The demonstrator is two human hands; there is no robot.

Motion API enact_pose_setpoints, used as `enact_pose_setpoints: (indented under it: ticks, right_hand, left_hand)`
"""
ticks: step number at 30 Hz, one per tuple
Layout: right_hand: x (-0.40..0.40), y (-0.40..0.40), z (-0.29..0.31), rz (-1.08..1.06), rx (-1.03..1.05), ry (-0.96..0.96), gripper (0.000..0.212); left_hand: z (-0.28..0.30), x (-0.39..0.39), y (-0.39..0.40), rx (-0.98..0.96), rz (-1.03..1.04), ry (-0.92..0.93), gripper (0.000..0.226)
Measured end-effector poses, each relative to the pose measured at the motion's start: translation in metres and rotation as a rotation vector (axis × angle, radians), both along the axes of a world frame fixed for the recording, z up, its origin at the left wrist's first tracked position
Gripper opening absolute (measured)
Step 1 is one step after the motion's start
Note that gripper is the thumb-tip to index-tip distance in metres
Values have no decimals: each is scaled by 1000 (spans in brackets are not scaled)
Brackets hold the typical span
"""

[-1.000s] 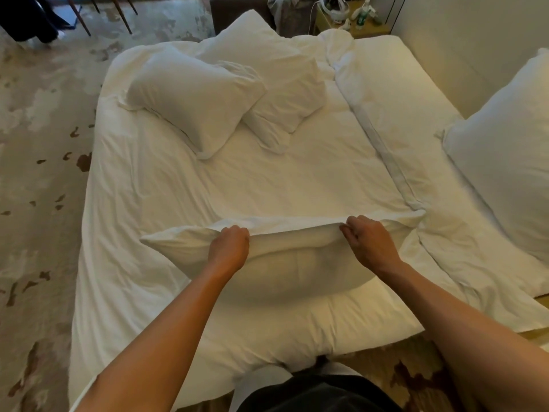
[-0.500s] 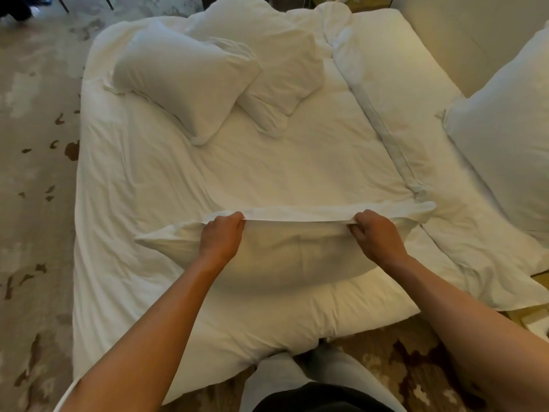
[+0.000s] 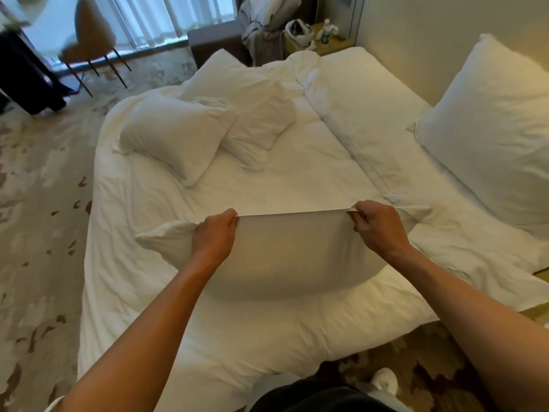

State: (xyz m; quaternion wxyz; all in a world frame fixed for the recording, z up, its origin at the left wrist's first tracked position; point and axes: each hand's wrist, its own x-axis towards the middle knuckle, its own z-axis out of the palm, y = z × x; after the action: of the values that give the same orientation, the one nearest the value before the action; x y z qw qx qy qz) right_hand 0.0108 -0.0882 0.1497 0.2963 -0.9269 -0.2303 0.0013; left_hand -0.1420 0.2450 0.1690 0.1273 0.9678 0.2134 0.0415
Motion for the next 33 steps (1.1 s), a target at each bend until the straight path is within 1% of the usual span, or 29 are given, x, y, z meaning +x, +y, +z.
enact_pose_setpoints:
  ticks: [3,6,14,19,25,33]
  right_hand:
    - [21,-63,22,-56,22,-37,20]
    - [39,-140,36,-130,30,-50,21]
    - [66,-339,50,-362,65,-69,22]
    - [70,-429,51,-490,53,-72,25]
    - [86,-473,52,-585,128,-76,31]
    - [154,-455,50,-615,133,-113,34]
  left_hand:
    - [25,39,-54,26,-68,-64,29]
    - [40,80,-122,39,-153,-83,30]
    - [46,184,-306,-79,-323,-104,28]
    - [47,239,-395,-101,-428,-109,27]
    - [54,299,-445,-86,-527,-152,26]
    - [65,392,-436,-31,-534,-206,25]
